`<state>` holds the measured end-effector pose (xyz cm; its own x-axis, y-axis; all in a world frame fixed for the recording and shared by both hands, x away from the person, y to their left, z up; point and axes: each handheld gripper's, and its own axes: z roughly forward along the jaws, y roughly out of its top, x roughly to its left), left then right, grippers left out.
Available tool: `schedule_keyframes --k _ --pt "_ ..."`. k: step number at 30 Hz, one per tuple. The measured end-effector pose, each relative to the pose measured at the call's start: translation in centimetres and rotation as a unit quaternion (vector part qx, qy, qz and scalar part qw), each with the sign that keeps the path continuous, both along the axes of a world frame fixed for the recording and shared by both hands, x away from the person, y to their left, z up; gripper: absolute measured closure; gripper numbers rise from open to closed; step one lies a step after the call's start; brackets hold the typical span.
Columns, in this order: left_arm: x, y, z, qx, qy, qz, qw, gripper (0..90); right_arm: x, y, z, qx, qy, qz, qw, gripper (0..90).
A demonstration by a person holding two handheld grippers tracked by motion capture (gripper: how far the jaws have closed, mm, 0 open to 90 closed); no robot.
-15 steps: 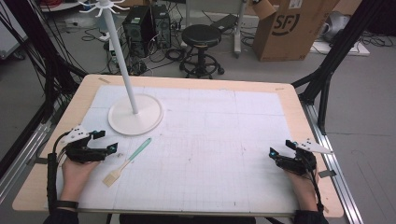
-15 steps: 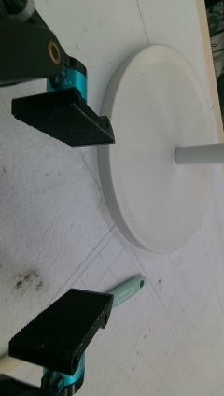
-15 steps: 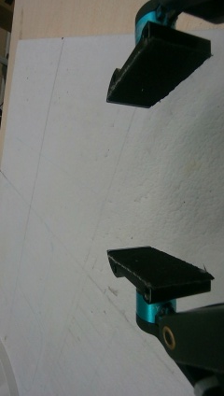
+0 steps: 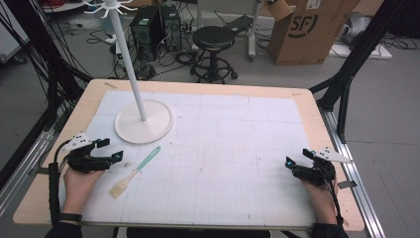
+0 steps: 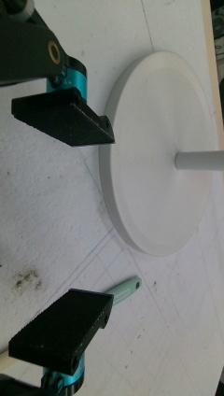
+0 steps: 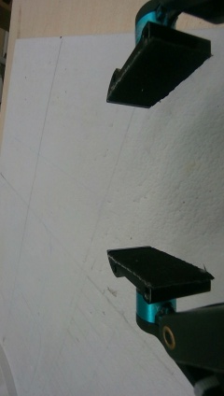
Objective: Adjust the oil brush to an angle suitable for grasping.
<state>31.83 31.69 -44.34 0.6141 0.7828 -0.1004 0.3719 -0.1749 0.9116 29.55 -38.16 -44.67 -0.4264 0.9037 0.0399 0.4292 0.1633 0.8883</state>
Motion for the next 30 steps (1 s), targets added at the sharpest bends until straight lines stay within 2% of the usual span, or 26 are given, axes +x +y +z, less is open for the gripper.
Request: schedule_keyframes --k 1,2,3,7,12,15,24,26,30 --pt "0.0 0.0 0.0 0.000 0.000 0.000 1.0000 19.7 0.0 0.0 0.0 0.000 0.001 0.000 1.0000 20.4" --pt "-0.3 0.2 0.5 -0.007 -0.010 0.007 0.9999 19.5 0.0 0.0 0.0 -0.002 0.001 0.002 1.0000 20.4" --pt "-0.4 0.2 0.7 -0.014 -0.012 0.008 0.9998 19.3 0.0 0.1 0.0 -0.002 0.004 0.002 1.0000 20.5" --pt "-0.5 0.2 1.2 -0.016 -0.012 0.010 0.9998 19.1 0.0 0.1 0.0 -0.003 0.004 0.002 1.0000 20.5" --pt "-0.7 -0.5 1.9 -0.011 -0.014 -0.005 0.9998 19.4 0.0 0.1 0.0 -0.003 0.005 0.002 1.0000 20.5" --pt "-0.8 -1.1 2.2 -0.016 -0.013 -0.016 0.9997 19.4 0.0 0.1 0.0 -0.002 0.004 0.002 1.0000 20.5" --pt "-1.0 -2.6 2.6 -0.006 -0.003 -0.035 0.9994 20.1 0.0 0.1 0.0 -0.004 0.004 0.004 1.0000 20.8" --pt "-1.0 -3.1 2.7 0.003 -0.001 -0.039 0.9993 21.6 0.1 0.1 0.0 -0.004 0.004 0.003 1.0000 20.9" --pt "-1.0 -4.1 2.4 0.017 0.016 -0.050 0.9985 24.6 0.1 0.1 0.0 -0.005 0.003 0.004 1.0000 20.9"
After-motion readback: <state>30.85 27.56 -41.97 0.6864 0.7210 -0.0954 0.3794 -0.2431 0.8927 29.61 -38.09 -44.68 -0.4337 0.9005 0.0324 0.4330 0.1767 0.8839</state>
